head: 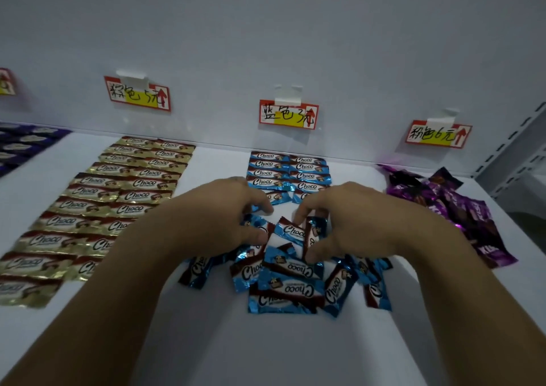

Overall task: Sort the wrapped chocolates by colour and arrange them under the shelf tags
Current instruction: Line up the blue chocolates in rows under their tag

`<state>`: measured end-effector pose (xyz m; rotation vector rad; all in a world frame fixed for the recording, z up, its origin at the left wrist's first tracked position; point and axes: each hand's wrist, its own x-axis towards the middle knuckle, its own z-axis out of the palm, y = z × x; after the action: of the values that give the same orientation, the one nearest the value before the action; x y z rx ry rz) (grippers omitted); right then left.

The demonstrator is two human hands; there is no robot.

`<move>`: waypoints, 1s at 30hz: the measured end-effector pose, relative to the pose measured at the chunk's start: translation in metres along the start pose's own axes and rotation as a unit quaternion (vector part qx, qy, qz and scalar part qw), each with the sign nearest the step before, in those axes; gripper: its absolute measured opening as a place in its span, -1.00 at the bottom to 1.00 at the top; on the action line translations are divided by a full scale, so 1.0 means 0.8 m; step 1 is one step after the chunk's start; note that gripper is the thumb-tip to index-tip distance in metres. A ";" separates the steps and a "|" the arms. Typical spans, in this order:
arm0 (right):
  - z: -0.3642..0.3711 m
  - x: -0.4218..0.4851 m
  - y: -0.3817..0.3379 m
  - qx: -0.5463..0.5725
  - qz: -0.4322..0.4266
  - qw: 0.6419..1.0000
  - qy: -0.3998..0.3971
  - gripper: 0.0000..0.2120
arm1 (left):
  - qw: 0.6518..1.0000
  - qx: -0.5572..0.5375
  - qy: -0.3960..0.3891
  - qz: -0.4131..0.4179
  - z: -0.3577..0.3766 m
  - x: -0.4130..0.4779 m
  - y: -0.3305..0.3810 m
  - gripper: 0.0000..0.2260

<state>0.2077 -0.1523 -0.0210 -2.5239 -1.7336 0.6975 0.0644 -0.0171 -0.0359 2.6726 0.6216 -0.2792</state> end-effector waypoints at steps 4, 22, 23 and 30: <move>0.005 0.000 0.003 -0.003 -0.007 1.000 0.008 -0.59 | 1.000 0.010 0.007 0.019 0.007 0.002 0.003 -0.63; 0.010 0.019 0.021 -0.023 0.035 0.989 0.144 -0.76 | 0.993 0.100 0.053 0.034 0.022 0.011 0.013 -0.54; 0.010 0.018 0.021 -0.025 0.035 0.989 0.141 -0.76 | 0.993 0.097 0.053 0.034 0.022 0.011 0.012 -0.54; 0.010 0.018 0.017 -0.046 0.038 0.990 0.129 -0.69 | 0.994 0.085 0.061 0.040 0.022 0.013 0.005 -0.53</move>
<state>0.2210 -0.1468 -0.0369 -2.6118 -1.6258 0.2794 0.0733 -0.0237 -0.0531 2.8881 0.5463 -0.1536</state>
